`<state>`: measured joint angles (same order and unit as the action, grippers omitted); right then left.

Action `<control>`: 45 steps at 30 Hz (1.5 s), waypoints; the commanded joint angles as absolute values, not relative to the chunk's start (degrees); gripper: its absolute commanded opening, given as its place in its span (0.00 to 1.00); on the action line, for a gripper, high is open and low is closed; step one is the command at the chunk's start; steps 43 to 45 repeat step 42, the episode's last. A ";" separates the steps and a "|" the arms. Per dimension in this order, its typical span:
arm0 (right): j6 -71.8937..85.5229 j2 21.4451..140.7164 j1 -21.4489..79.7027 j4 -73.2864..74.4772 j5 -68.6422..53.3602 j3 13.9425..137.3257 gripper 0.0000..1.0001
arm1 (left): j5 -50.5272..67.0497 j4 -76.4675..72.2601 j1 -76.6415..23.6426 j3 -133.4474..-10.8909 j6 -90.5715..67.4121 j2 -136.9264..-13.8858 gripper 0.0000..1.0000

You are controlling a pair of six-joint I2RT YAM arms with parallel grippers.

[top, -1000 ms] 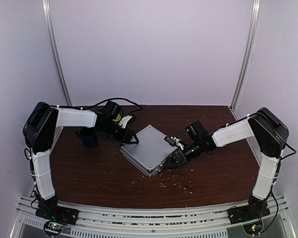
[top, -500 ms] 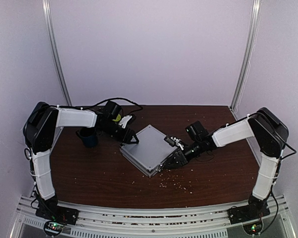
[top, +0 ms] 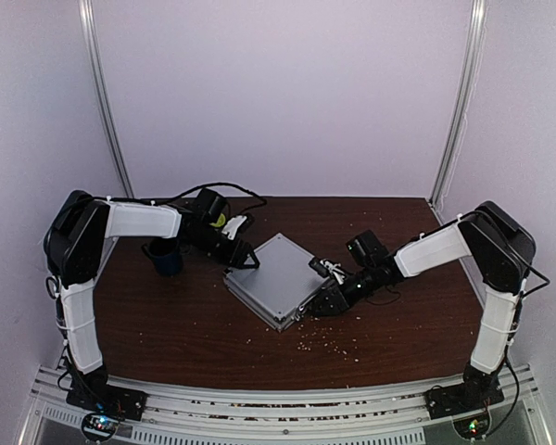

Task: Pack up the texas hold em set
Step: Press the middle-side button of the box on the chip case, then reset both arms

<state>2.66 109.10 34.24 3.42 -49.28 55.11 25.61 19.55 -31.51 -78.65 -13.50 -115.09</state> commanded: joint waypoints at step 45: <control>4.02 77.16 6.69 -3.00 -30.83 56.07 1.00 | -0.85 9.03 -32.30 -67.98 -3.10 -88.74 0.70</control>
